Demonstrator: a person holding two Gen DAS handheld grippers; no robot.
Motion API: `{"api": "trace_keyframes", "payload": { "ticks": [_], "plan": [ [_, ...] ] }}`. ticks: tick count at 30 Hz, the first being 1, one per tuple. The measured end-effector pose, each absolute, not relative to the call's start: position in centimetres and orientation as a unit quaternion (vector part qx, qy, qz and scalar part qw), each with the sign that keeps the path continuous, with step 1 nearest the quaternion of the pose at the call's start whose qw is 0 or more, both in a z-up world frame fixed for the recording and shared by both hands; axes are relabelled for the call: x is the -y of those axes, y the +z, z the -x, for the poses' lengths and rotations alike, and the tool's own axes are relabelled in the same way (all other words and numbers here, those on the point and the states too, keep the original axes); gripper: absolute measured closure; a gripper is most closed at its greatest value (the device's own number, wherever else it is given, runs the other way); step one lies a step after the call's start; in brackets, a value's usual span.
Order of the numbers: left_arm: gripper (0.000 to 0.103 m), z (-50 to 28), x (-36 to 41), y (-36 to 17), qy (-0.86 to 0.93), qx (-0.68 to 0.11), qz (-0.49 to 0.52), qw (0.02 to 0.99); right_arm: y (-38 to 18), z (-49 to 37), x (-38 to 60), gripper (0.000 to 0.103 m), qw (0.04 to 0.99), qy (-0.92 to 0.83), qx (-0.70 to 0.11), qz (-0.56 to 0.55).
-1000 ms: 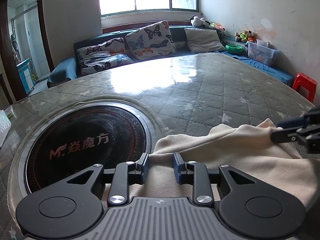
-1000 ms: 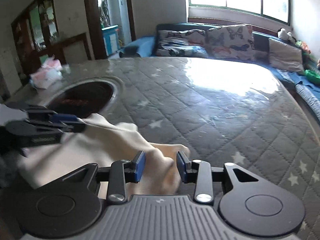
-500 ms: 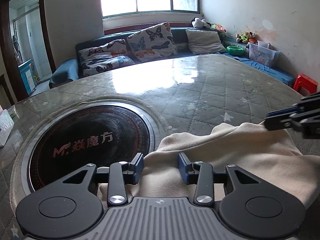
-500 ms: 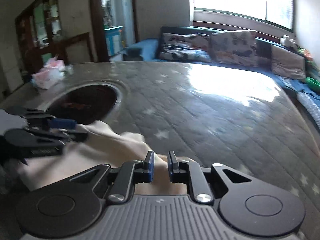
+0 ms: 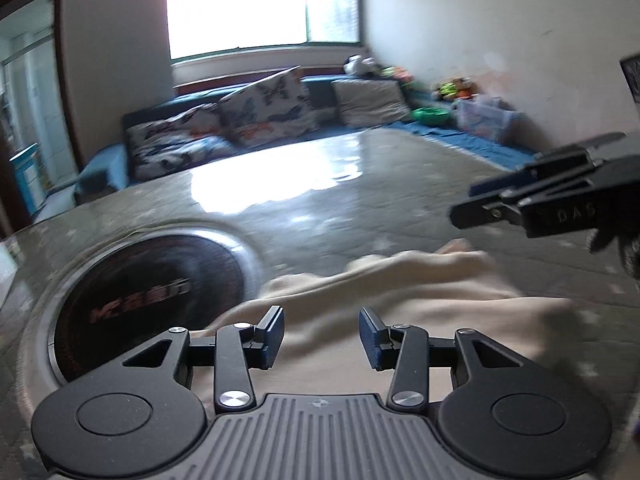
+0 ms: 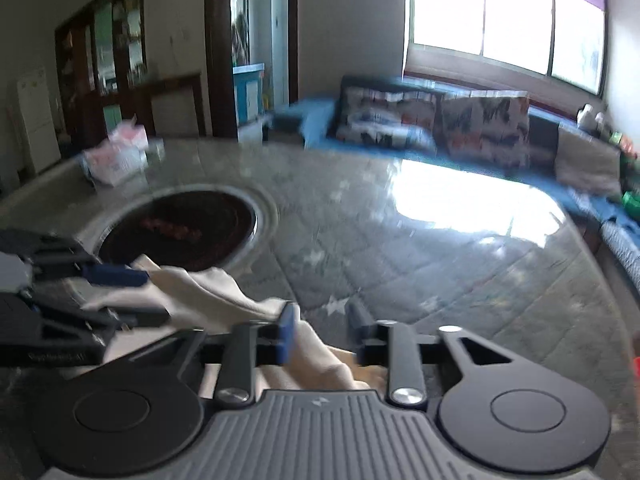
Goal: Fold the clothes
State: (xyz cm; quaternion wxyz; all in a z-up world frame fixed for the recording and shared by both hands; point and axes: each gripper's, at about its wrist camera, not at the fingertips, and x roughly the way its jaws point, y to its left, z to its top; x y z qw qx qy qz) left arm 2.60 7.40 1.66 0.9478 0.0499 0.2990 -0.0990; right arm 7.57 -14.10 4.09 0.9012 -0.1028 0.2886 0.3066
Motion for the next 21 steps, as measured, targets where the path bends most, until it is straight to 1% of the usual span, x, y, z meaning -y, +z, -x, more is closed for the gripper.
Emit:
{"api": "trace_keyframes", "payload": {
  "ticks": [3, 5, 6, 7, 8, 9, 11, 21],
  "plan": [
    [0.059, -2.0, -5.0, 2.1, -0.135, -0.291, -0.056, 0.946, 5.1, -6.1, 15.7, 0.057, 0.91, 0.299, -0.271, 0.094],
    [0.059, -1.6, -3.4, 2.1, -0.159, -0.286, -0.063, 0.943, 5.5, -5.4, 16.5, 0.047, 0.915, 0.293, -0.264, 0.085],
    [0.059, -1.4, -2.5, 2.1, -0.17, -0.284, -0.068, 0.941, 5.8, -5.0, 16.9, 0.044, 0.917, 0.291, -0.26, 0.081],
    [0.059, -1.2, -1.7, 1.9, -0.179, -0.283, -0.074, 0.939, 6.0, -4.7, 17.4, 0.036, 0.919, 0.288, -0.257, 0.077],
    [0.06, -1.0, -1.0, 1.7, -0.188, -0.284, -0.08, 0.937, 6.2, -4.3, 17.8, 0.023, 0.921, 0.286, -0.253, 0.073],
    [0.061, -0.9, -0.3, 1.5, -0.194, -0.286, -0.084, 0.935, 6.1, -4.2, 18.0, 0.021, 0.923, 0.28, -0.251, 0.075],
    [0.065, -0.7, 0.6, 1.0, -0.201, -0.29, -0.093, 0.931, 5.7, -4.5, 18.2, 0.021, 0.923, 0.273, -0.257, 0.082],
    [0.065, 0.1, 1.5, -0.3, -0.226, -0.3, -0.116, 0.919, 1.1, -8.4, 17.1, 0.02, 0.903, 0.261, -0.321, 0.114]
  ]
}}
